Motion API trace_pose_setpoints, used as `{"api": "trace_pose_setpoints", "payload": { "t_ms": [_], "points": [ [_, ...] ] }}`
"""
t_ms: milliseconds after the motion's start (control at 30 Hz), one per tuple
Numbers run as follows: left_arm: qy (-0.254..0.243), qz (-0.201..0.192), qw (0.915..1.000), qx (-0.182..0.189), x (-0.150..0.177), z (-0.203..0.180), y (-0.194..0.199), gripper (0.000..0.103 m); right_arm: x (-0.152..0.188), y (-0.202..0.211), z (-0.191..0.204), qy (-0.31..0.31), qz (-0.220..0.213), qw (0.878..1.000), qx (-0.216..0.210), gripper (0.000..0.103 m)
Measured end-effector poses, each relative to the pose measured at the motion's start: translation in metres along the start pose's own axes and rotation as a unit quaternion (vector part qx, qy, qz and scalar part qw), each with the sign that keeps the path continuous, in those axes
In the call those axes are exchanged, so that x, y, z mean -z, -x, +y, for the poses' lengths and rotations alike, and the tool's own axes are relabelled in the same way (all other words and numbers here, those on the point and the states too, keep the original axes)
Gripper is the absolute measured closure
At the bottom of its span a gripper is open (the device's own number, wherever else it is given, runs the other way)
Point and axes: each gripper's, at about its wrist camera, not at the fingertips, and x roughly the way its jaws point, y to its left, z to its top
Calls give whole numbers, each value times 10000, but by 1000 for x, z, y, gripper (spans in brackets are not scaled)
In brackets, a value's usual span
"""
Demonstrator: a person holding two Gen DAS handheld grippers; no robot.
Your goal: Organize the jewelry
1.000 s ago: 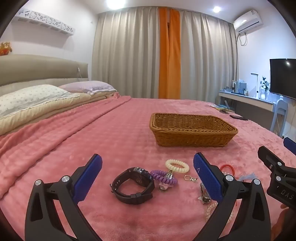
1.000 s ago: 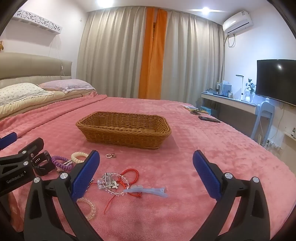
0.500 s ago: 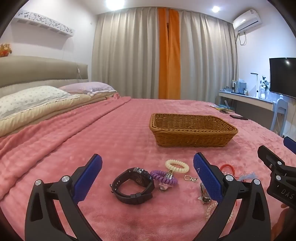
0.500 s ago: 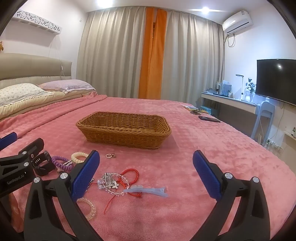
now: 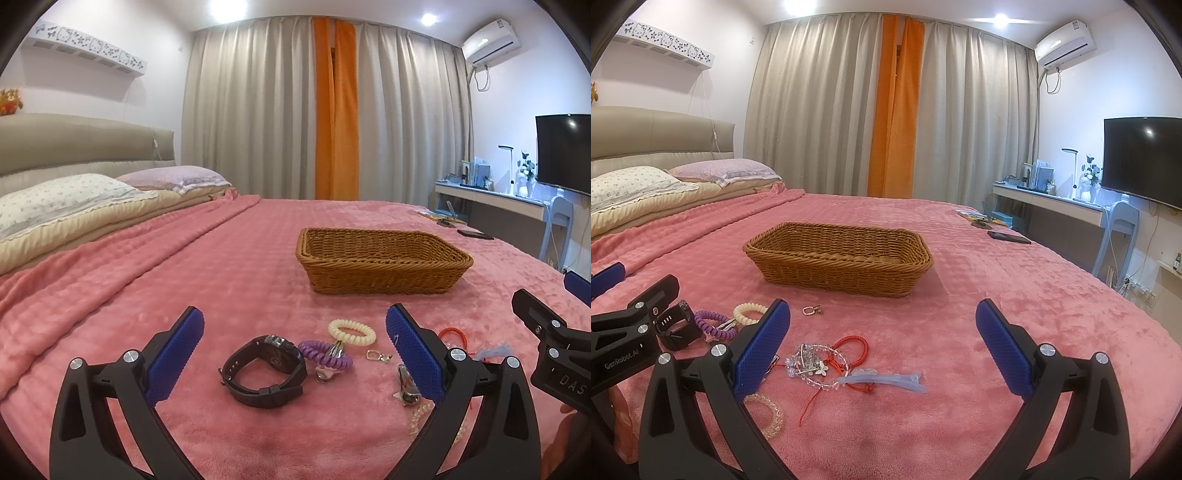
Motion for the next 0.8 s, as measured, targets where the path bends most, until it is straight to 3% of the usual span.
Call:
{"api": "trace_pose_setpoints", "payload": {
  "t_ms": [800],
  "points": [
    [-70,-13,10000,46,0,-7,2,7,-1,1,1,42,-17,10000,-4,8]
  ]
}}
